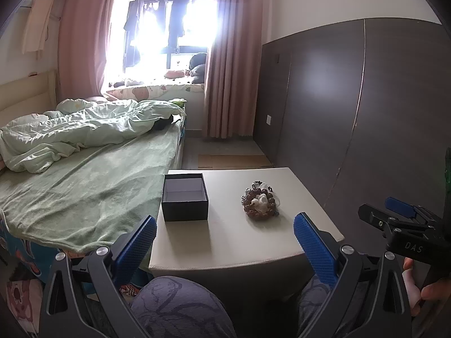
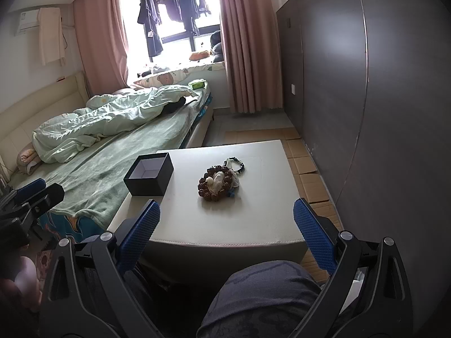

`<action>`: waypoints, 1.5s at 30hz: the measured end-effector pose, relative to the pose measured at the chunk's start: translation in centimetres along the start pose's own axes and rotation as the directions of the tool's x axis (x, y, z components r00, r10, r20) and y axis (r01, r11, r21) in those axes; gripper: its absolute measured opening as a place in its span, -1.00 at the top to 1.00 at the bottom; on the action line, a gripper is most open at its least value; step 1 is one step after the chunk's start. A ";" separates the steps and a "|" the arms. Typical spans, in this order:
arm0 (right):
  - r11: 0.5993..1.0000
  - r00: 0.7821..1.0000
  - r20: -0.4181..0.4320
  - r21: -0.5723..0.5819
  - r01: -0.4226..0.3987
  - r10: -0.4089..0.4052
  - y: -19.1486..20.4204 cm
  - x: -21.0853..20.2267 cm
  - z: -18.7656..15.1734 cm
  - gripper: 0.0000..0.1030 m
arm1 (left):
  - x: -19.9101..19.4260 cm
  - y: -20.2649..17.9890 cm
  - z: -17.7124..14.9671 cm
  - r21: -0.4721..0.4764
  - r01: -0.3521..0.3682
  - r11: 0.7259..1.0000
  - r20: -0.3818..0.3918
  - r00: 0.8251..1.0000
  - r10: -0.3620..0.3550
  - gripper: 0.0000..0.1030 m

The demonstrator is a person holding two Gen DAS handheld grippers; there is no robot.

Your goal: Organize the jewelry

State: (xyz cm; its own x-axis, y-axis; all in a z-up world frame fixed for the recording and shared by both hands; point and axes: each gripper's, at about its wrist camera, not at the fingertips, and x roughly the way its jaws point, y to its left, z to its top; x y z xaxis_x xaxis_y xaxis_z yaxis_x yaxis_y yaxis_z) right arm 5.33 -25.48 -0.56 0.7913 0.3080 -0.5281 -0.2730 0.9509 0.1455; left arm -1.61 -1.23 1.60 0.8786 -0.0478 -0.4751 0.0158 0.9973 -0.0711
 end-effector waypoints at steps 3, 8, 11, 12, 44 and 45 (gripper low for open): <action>1.000 1.000 -0.001 -0.001 -0.001 0.001 0.0 0.0 0.0 -0.85 | 0.0 -0.1 0.0 0.001 0.002 1.000 0.000 1.000 -0.002 -0.84; 1.000 1.000 0.000 -0.003 -0.002 0.002 0.1 0.0 0.0 -0.85 | -0.2 -0.1 0.1 0.001 0.006 1.000 0.002 1.000 -0.006 -0.84; 1.000 1.000 -0.001 -0.003 -0.001 0.001 0.2 -0.1 0.0 -0.85 | -0.2 -0.1 0.1 0.002 0.007 1.000 0.003 1.000 -0.007 -0.84; 1.000 1.000 -0.001 -0.001 -0.003 0.003 0.2 -0.1 -0.1 -0.85 | -0.2 -0.1 0.1 0.003 0.007 1.000 0.004 1.000 -0.007 -0.84; 0.998 0.999 -0.035 0.060 -0.007 0.009 -2.5 3.0 1.2 -0.85 | 4.1 0.4 1.3 -0.008 0.045 0.999 -0.038 0.998 -0.045 -0.84; 0.998 0.999 -0.039 0.067 -0.012 0.014 -2.8 3.4 1.4 -0.85 | 4.6 0.5 1.4 -0.012 0.054 0.998 -0.042 0.998 -0.054 -0.84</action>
State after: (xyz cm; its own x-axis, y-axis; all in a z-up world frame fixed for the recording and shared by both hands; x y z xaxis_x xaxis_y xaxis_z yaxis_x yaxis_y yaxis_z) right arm 9.52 -27.03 -1.60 0.7653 0.3203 -0.5583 -0.2448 0.9471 0.2077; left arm 3.08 -0.86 0.66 0.8554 -0.1040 -0.5074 0.0571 0.9926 -0.1072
